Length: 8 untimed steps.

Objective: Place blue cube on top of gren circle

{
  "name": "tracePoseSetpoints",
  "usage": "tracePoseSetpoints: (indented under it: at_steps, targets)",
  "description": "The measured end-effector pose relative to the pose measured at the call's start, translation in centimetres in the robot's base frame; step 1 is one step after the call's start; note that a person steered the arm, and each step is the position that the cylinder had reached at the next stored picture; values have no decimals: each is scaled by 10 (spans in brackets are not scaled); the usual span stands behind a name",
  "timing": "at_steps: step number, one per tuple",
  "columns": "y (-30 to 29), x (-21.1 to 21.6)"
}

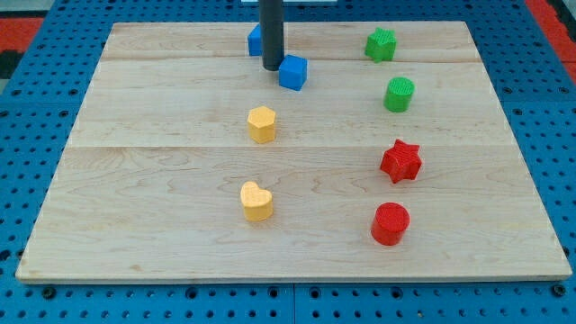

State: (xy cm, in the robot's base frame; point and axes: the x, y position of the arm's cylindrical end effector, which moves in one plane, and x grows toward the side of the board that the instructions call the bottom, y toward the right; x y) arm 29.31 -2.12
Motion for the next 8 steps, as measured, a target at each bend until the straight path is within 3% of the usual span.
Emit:
tracePoseSetpoints:
  at_steps: [1, 3, 5, 8]
  targets:
    - [-25, 8]
    - [59, 11]
    - [64, 52]
    - [92, 43]
